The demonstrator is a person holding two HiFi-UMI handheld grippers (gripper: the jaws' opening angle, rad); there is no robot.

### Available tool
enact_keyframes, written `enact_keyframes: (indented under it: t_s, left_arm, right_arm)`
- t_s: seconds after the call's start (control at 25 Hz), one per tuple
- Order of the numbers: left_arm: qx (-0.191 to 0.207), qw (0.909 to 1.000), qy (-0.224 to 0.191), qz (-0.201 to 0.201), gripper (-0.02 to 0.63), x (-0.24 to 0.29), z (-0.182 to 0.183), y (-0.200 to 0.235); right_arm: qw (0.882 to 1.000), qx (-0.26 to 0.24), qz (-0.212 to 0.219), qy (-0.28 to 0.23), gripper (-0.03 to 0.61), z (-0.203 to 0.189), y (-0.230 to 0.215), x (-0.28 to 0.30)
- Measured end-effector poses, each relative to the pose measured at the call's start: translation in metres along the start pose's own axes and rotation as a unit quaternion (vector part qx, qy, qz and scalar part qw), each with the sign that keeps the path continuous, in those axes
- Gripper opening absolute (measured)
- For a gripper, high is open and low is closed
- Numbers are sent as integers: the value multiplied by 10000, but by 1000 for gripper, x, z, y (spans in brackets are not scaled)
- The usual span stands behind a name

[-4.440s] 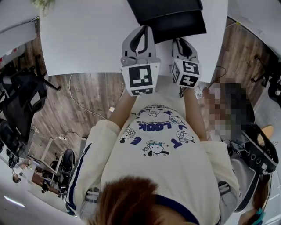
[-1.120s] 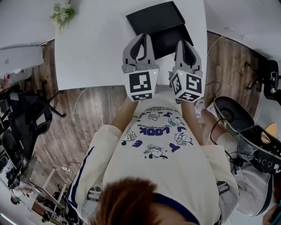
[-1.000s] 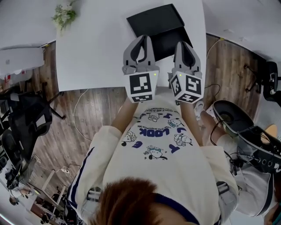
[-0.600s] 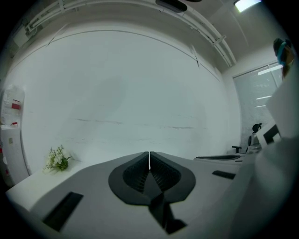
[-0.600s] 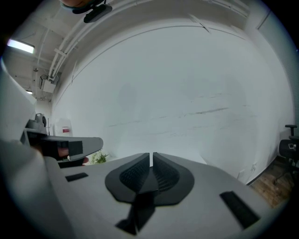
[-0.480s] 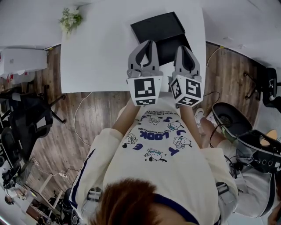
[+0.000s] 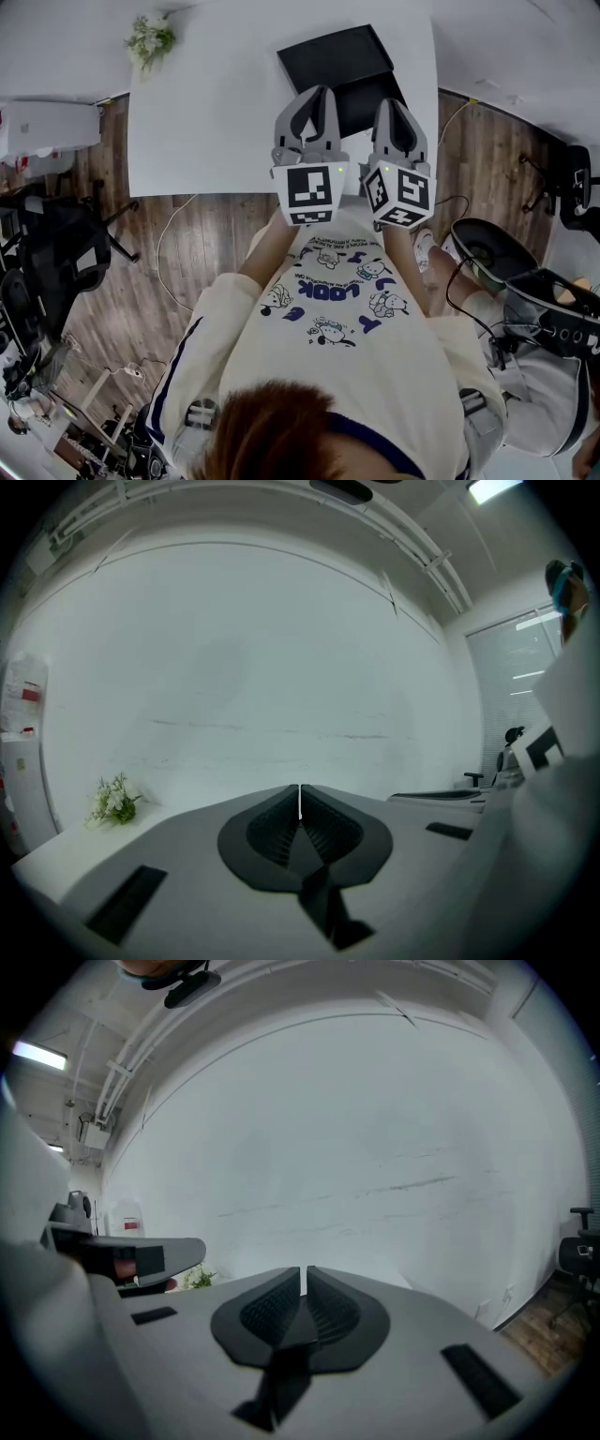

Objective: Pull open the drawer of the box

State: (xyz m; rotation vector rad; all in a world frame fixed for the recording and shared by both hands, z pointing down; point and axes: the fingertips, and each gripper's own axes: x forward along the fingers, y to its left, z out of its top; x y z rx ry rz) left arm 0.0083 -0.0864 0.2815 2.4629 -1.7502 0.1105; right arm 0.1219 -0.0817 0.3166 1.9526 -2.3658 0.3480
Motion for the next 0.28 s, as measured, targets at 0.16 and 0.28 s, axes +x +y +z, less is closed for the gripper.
enact_keyframes:
  t_s: [0.16, 0.28]
  left_arm:
    - [-10, 10000, 4, -4, 18, -2, 0, -1]
    - [-7, 10000, 1, -16, 18, 1, 2, -6]
  right_arm:
    - [10000, 6, 32, -5, 41, 1, 2, -2]
    - [10000, 43, 63, -2, 41, 2, 1, -3]
